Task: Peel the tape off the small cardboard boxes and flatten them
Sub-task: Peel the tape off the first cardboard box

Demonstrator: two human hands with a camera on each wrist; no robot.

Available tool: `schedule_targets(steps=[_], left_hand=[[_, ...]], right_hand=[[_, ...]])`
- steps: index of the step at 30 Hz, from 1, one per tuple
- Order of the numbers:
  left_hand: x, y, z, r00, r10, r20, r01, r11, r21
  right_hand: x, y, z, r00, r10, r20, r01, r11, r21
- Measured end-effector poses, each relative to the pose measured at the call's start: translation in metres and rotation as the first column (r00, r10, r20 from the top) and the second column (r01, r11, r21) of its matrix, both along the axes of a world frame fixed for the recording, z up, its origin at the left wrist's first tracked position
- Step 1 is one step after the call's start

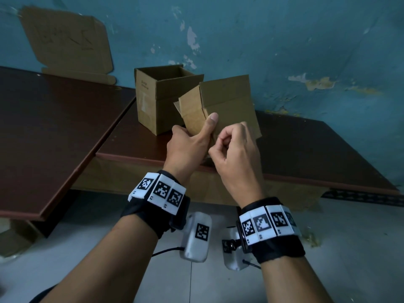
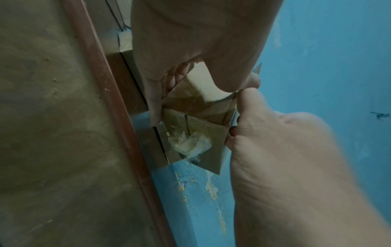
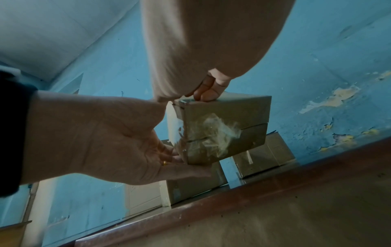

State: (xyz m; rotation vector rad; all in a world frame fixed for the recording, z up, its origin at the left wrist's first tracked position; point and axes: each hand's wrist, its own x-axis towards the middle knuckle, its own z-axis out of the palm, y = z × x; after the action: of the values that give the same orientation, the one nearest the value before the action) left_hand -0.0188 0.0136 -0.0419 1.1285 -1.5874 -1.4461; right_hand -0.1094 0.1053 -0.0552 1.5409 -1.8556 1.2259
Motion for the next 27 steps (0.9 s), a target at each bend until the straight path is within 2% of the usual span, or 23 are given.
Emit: schedule_targets(steps=[6, 10, 14, 17, 22, 25, 27], left_hand=[[0.002, -0.006, 0.003, 0.998, 0.033, -0.050, -0.026, 0.990, 0.141], [0.004, -0.008, 0.005, 0.991, 0.035, -0.130, -0.005, 0.976, 0.218], [0.003, -0.007, 0.004, 0.994, 0.024, -0.110, -0.002, 0.982, 0.189], [0.001, -0.007, 0.002, 0.994, 0.028, -0.105, -0.012, 0.989, 0.144], [0.001, -0.007, 0.005, 0.992, 0.029, -0.122, -0.007, 0.985, 0.175], [0.003, -0.005, 0.007, 0.984, 0.028, -0.178, 0.018, 0.968, 0.250], [0.004, -0.004, 0.010, 0.958, 0.053, -0.282, 0.041, 0.947, 0.318]], right_hand=[[0.006, 0.005, 0.005, 0.994, 0.087, 0.071, -0.081, 0.993, -0.084], [0.008, 0.009, 0.007, 0.973, 0.134, 0.189, -0.115, 0.987, -0.109], [0.007, 0.006, 0.005, 0.990, 0.083, 0.116, -0.076, 0.995, -0.062], [0.004, 0.004, 0.003, 0.997, 0.055, 0.057, -0.050, 0.995, -0.088], [0.004, 0.004, 0.006, 0.991, 0.105, 0.088, -0.095, 0.989, -0.115], [0.008, 0.006, 0.010, 0.978, 0.123, 0.166, -0.098, 0.983, -0.154], [0.009, 0.009, 0.012, 0.968, 0.127, 0.218, -0.088, 0.980, -0.180]])
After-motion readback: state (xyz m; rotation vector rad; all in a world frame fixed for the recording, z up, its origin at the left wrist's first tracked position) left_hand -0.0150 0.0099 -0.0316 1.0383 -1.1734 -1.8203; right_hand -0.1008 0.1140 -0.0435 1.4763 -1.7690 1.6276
